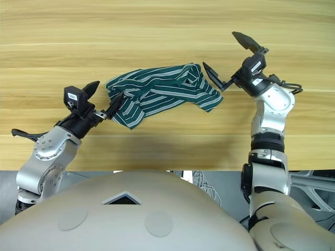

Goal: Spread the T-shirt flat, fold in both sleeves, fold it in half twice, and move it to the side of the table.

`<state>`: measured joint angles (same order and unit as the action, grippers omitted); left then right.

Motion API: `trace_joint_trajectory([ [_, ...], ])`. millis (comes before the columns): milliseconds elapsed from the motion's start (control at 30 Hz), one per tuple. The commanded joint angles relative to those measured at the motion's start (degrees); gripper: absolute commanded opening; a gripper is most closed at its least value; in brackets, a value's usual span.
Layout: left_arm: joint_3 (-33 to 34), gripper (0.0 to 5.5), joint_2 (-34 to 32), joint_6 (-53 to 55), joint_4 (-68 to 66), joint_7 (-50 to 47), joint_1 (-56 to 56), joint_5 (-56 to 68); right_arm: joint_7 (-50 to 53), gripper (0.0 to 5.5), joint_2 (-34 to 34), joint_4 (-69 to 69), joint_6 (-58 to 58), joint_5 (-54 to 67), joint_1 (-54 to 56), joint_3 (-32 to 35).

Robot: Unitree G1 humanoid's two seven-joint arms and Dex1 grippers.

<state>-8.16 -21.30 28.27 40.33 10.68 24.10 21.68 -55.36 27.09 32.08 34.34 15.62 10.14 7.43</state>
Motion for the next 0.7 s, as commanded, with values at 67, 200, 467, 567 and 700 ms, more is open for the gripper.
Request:
trace_joint_trajectory([
  [67, 0.68, 3.20, 0.64, 1.34, -1.97, 0.13, -1.24, -0.97, 1.19, 5.40, 0.00, -1.54, 0.66, -0.97, -0.88, -0.89],
  [200, 1.01, 2.63, 0.88, 1.34, -3.48, 0.57, -1.67, -0.97, 0.74, 5.40, 0.31, -3.07, 0.90, -0.71, -1.95, -1.72],
  [467, 0.93, 1.29, 1.07, 0.63, -5.74, 1.85, -1.21, -1.52, 0.42, 5.40, 0.72, -5.70, 0.79, -0.24, -3.26, -2.43],
  [567, 2.07, 0.82, 1.27, -0.01, -4.24, 2.12, -0.42, -1.33, 0.38, 5.40, 0.87, -5.67, 0.58, -0.59, -3.34, -2.65],
  [700, 3.81, 0.14, 1.87, -1.01, -1.68, 2.55, 1.18, -0.13, -2.30, 5.40, 2.36, -7.03, -2.84, 0.69, -5.68, -3.52],
])
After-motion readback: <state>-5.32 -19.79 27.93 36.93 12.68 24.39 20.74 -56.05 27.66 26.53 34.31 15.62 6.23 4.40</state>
